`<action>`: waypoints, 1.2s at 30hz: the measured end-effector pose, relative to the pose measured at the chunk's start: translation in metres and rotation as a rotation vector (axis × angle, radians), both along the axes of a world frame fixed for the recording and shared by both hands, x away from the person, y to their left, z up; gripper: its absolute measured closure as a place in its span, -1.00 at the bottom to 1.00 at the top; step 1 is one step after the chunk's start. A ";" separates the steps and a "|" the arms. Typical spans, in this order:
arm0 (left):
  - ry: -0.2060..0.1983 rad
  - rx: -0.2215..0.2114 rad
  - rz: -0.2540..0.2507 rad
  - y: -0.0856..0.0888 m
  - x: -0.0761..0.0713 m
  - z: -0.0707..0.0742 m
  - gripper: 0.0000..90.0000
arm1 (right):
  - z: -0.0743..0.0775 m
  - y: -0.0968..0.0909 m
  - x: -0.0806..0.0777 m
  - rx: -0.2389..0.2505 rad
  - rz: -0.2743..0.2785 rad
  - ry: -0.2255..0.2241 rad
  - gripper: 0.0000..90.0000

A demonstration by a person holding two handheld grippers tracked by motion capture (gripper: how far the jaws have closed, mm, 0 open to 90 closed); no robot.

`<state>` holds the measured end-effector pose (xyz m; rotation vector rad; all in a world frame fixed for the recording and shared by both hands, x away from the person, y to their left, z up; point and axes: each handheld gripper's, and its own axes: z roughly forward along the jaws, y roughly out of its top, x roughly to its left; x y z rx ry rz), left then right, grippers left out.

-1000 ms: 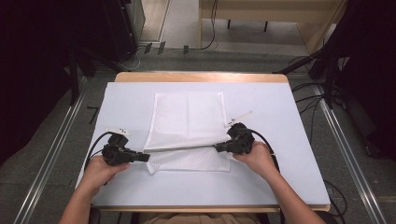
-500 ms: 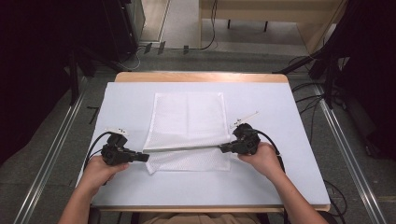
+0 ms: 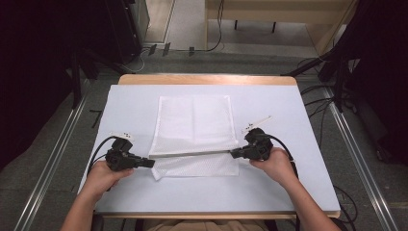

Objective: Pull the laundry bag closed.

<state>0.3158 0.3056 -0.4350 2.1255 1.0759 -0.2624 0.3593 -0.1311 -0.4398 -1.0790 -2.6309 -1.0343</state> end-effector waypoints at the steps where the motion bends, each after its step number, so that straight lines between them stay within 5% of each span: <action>1: 0.003 0.002 -0.004 0.000 0.000 0.000 0.95 | 0.000 0.000 -0.001 -0.014 -0.001 -0.010 0.95; 11: 0.000 0.003 0.024 0.003 0.000 -0.002 0.90 | -0.001 0.006 -0.004 -0.021 0.013 -0.010 0.93; 21: -0.017 -0.022 0.075 0.007 0.002 -0.003 0.33 | -0.004 0.011 -0.004 -0.038 0.018 -0.024 0.90; 25: -0.025 -0.032 0.091 0.008 0.004 -0.003 0.11 | -0.003 0.013 -0.004 -0.037 0.023 -0.035 0.72; 29: -0.077 -0.060 0.117 0.010 0.005 0.000 -0.12 | -0.002 0.015 -0.006 -0.058 0.029 -0.085 0.48; 36: -0.125 0.000 0.123 0.007 0.005 0.000 -0.19 | -0.003 0.011 -0.005 -0.030 -0.002 -0.156 0.04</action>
